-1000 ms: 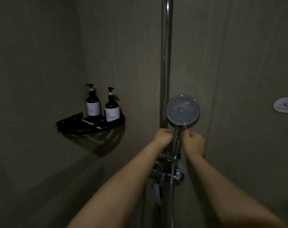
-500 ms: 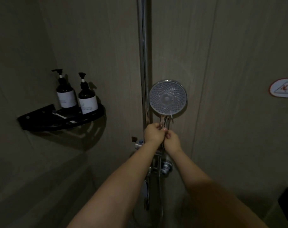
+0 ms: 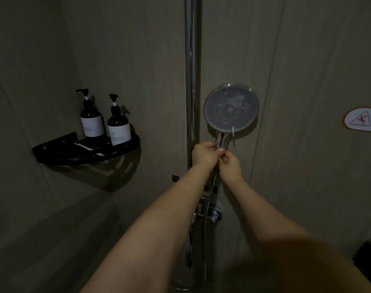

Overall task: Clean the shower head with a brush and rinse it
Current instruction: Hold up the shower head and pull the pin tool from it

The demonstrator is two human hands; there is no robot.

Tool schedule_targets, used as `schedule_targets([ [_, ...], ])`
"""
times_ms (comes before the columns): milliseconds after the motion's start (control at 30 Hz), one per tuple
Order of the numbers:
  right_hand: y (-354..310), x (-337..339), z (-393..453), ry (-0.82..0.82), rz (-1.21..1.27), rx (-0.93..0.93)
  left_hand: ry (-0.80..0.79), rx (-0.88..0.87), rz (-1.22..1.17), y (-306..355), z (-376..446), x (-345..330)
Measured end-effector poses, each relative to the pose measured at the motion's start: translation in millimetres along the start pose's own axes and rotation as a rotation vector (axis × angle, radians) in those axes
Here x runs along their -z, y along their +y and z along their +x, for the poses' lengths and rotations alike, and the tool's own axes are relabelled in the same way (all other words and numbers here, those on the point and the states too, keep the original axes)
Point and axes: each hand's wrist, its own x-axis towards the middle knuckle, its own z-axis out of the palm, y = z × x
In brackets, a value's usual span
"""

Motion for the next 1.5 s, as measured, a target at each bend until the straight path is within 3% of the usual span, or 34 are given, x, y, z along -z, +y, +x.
schedule_targets([
  [167,-36,33,16,-0.031,-0.103,0.098,-0.084,-0.052,-0.082,43,-9,-10],
  [300,-41,48,4,-0.003,-0.089,0.096,-0.136,-0.044,-0.111,47,-29,-16],
  [433,-52,49,-12,-0.090,-0.065,0.086,-0.123,-0.061,-0.105,47,-42,-7],
  [633,-91,-11,-33,-0.292,0.030,0.053,-0.026,-0.158,-0.105,58,-52,59],
  [733,-105,-56,-53,-0.457,0.088,0.036,0.013,-0.113,-0.188,64,-48,110],
  [933,-105,-129,-87,-0.778,0.477,-0.272,0.148,-0.083,-0.418,50,-53,203],
  [1233,-94,-187,-115,-1.050,0.370,-0.421,0.320,-0.091,-0.506,33,-68,282],
  [1400,-87,-202,-127,-1.151,0.327,-0.418,0.334,-0.111,-0.509,34,-74,305],
  [1500,-89,-215,-135,-1.113,0.234,-0.318,0.395,-0.104,-0.496,32,-73,310],
])
